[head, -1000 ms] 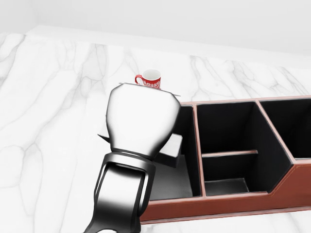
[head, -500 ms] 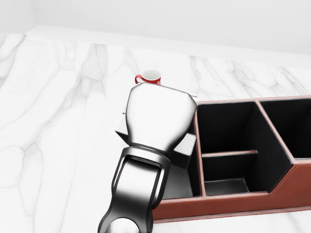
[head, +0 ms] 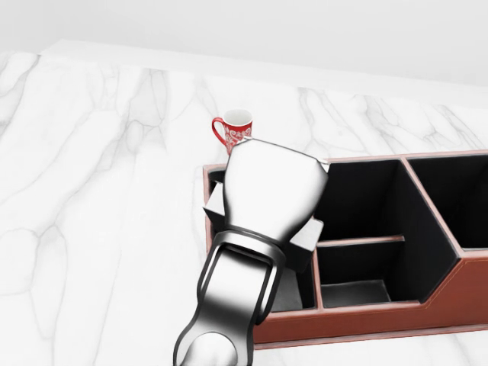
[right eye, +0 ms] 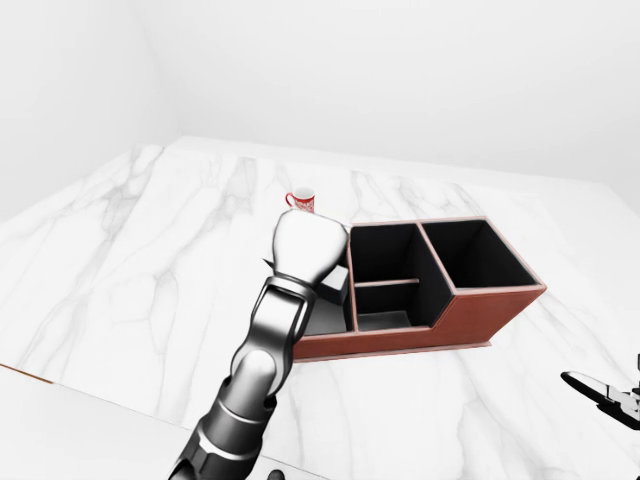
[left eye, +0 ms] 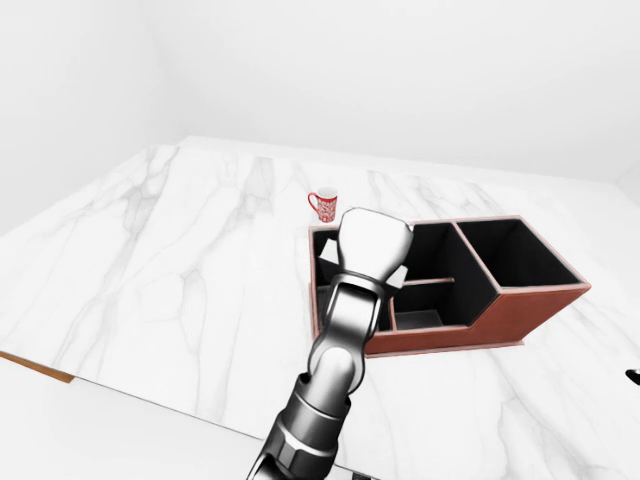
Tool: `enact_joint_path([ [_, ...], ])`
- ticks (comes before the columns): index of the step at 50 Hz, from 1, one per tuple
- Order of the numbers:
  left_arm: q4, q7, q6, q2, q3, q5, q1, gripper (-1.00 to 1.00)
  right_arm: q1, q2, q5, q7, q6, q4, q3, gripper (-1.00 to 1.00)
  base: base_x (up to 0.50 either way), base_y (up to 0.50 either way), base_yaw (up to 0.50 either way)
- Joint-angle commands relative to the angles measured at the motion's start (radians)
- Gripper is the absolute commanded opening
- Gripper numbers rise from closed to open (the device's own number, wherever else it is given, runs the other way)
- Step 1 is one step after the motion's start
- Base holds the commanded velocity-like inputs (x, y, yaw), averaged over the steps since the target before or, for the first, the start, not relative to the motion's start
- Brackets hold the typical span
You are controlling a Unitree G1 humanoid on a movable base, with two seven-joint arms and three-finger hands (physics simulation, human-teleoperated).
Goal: Pick up the book and place it in the left compartment of the caddy.
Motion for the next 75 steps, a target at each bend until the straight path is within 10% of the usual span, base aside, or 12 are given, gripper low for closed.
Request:
enact_joint_path([
  [1,0.074,0.066,0.0,0.0,0.01,-0.03,-0.028,-1.0,0.002,0.001,0.001,0.003,-0.002,-0.001,0.0,1.0,0.0,0.0,0.0],
  [47,0.41,0.216,0.0,0.049,0.084,-0.182,-0.142,-1.0,0.003,0.002,0.0,0.002,0.003,-0.007,0.001,1.0,0.0,0.0,0.0],
  [75,0.799,0.465,0.0,0.085,0.135,-0.305,-0.278,-1.0,0.003,0.001,-0.003,0.005,0.001,-0.004,0.002,1.0,0.0,0.0,0.0],
])
